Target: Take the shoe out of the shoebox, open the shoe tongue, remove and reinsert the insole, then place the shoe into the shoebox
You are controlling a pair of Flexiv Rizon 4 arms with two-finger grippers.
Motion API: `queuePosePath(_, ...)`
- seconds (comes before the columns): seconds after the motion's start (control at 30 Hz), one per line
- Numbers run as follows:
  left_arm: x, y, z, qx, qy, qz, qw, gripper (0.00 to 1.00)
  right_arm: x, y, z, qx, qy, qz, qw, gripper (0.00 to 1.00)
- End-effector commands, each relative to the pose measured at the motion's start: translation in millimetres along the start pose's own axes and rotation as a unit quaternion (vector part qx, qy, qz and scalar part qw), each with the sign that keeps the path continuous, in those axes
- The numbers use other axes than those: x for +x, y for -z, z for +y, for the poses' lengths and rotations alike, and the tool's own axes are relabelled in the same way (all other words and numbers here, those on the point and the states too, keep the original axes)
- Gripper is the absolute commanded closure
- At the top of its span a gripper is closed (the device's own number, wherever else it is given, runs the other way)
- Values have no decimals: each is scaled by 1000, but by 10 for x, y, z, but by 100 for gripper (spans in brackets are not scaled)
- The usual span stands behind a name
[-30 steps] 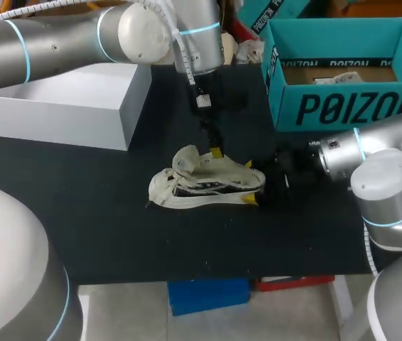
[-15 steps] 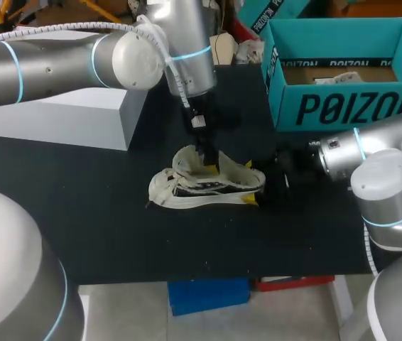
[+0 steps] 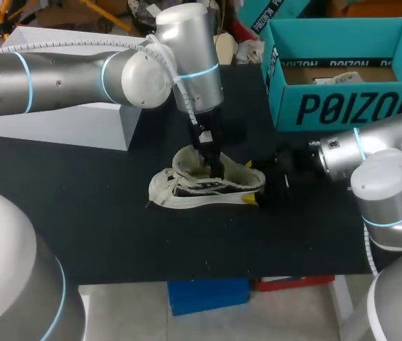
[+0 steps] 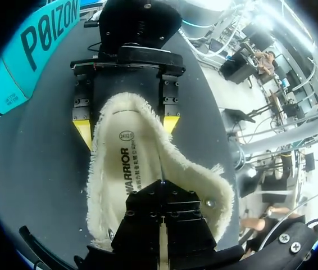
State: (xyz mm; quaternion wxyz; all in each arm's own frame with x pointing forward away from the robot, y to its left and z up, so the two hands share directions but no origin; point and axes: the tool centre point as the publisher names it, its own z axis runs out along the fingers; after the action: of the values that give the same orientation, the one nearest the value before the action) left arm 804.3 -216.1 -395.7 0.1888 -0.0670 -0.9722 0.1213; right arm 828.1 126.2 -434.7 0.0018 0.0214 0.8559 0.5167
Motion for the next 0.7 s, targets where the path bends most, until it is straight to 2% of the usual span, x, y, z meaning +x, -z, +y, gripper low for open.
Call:
queuePosePath(0.03,-34,-77,5,0,3,-3,1000,100,-8,-5,-18,0,0,0,1000,100)
queuePosePath(0.7,25,-312,31,-3,4,1,1000,100,-8,-5,-18,0,0,0,1000,100)
